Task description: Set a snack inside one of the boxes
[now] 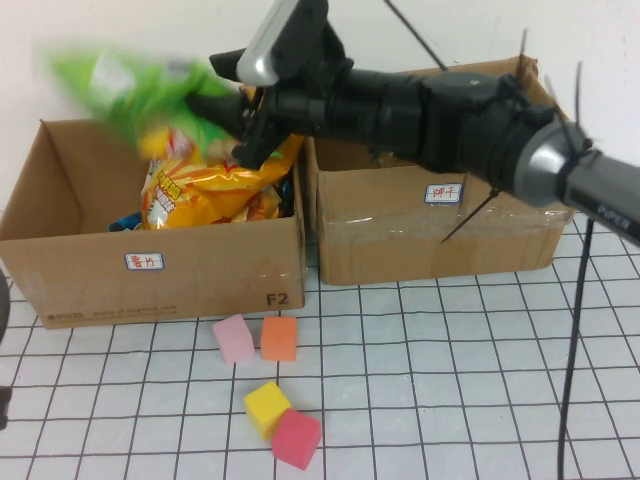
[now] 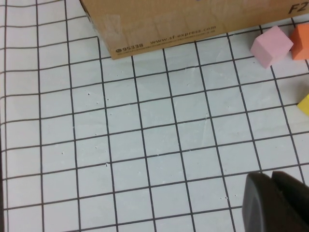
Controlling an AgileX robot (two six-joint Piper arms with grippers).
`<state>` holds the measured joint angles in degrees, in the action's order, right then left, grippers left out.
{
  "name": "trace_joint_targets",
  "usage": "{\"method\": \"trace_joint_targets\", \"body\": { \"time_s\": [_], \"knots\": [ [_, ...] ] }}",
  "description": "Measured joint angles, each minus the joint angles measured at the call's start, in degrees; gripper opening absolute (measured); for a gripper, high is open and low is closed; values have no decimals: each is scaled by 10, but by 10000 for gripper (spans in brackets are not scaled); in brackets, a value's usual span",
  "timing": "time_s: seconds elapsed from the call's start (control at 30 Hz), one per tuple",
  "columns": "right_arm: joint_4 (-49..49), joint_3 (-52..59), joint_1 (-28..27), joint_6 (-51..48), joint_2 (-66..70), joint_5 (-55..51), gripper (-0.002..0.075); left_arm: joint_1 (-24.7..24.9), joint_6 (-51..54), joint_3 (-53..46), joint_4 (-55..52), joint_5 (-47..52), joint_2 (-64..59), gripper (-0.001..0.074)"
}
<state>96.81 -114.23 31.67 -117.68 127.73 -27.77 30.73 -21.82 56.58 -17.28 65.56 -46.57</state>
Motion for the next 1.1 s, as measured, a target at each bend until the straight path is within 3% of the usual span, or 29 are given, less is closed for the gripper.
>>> {"method": "trace_joint_targets", "body": {
  "time_s": [0.1, 0.2, 0.43, 0.57, 0.63, 0.7, 0.77, 0.87, 1.1],
  "knots": [
    [0, 0, 6, 17, 3, 18, 606, 0, -5, 0, 2, 1, 0, -1],
    [-6, 0, 7, 69, -1, 23, 675, 0, -7, 0, 7, 1, 0, -1],
    [-167, 0, 7, 183, -38, 16, 664, 0, -11, 0, 8, -3, 0, -1],
    [-308, 0, 5, 324, -75, -33, 509, 0, -11, 0, 8, -14, 0, -1],
    [-384, -1, 2, 390, -96, -79, 379, 0, -11, 0, 8, -25, 1, -1],
    [-459, -1, -5, 454, -116, -128, 197, 0, -15, 0, 8, -36, 4, -1],
    [-513, -1, -17, 504, -130, -173, 92, 0, -17, -1, 8, -55, 12, -1],
    [-571, -3, -39, 565, -143, -246, 29, 0, -17, -8, -6, -111, 32, -1],
    [-740, 35, -82, 683, -197, -324, 10, 0, -62, -79, -98, -227, 126, -1]
  ]
}}
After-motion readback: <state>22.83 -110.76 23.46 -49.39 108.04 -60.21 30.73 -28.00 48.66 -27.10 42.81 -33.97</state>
